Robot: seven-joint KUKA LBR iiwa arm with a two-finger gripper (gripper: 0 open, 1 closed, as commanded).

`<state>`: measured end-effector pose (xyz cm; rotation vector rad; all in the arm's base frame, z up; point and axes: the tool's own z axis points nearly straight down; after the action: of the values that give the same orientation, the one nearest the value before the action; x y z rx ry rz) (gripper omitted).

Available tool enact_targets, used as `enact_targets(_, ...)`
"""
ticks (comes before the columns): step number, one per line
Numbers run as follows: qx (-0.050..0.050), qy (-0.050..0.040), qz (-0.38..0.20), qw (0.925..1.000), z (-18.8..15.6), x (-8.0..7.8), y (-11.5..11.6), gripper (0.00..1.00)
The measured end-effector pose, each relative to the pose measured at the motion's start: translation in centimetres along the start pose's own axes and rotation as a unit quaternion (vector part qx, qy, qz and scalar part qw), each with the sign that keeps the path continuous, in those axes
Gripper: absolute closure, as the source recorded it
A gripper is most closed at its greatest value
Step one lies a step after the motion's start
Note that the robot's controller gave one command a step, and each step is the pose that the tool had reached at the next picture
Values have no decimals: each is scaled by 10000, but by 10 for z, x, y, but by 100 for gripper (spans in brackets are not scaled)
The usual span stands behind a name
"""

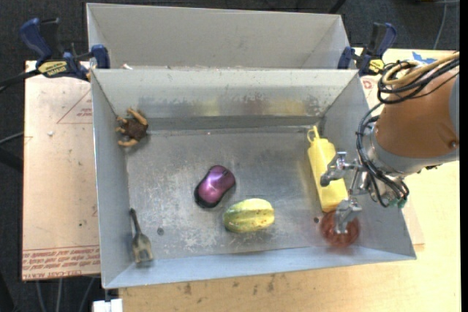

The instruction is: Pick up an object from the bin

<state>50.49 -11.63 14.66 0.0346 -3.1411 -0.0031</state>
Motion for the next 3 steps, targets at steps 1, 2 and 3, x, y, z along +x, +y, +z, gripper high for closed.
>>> enact_targets(1, -165, -103, 142, 9997, 48, -8, 17, 0)
enact_targets(2, -80, -80, 79, 9999, 51, -4, 10, 100)
enact_targets(3, -79, -121, 78, 9999, 50, -6, 10, 0)
